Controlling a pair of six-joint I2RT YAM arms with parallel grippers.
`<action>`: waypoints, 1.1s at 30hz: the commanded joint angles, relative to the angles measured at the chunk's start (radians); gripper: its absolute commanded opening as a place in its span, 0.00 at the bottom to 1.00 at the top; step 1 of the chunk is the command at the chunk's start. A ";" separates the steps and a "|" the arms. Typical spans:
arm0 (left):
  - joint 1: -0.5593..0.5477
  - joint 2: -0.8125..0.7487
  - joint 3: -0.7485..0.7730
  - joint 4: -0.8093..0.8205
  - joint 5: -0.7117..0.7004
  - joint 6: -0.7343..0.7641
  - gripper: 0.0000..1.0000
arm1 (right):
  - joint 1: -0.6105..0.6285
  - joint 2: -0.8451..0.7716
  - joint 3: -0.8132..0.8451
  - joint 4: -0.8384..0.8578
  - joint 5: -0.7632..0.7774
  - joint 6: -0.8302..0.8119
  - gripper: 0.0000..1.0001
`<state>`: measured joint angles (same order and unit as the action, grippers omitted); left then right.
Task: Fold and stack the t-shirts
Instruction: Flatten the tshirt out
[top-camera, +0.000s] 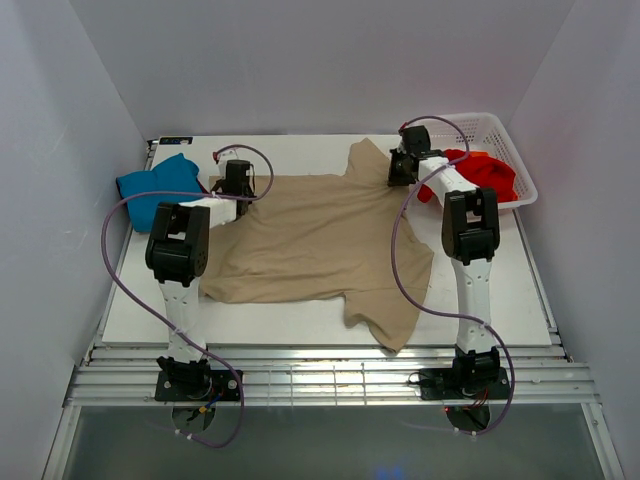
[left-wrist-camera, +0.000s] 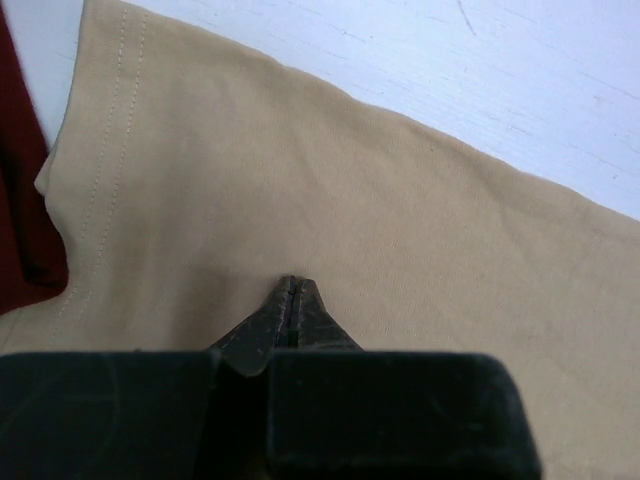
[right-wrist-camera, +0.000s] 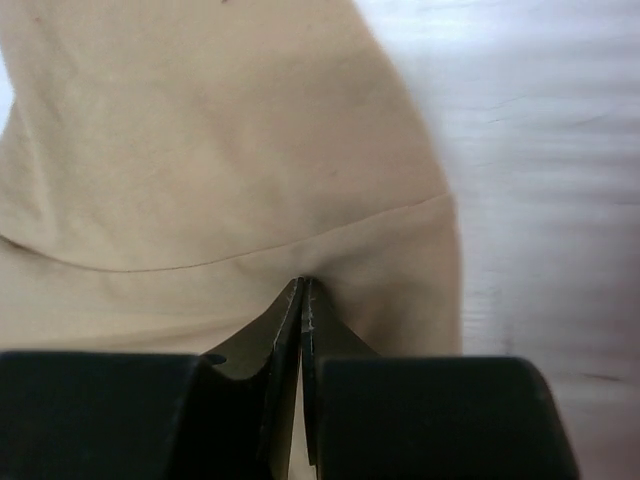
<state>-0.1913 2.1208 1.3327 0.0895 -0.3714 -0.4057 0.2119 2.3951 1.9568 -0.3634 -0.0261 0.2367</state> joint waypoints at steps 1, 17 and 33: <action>0.007 0.011 0.036 -0.010 0.020 -0.018 0.00 | -0.052 0.061 0.089 -0.054 0.040 0.032 0.08; -0.011 -0.048 0.172 0.055 0.118 0.084 0.00 | -0.091 -0.149 -0.143 0.409 -0.281 -0.011 0.24; -0.164 -0.602 -0.065 -0.433 0.241 -0.134 0.42 | -0.006 -0.931 -0.778 0.141 -0.130 -0.096 0.46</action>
<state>-0.3260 1.5505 1.3209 -0.0860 -0.2173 -0.4637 0.1753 1.5661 1.3151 -0.1223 -0.1913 0.1684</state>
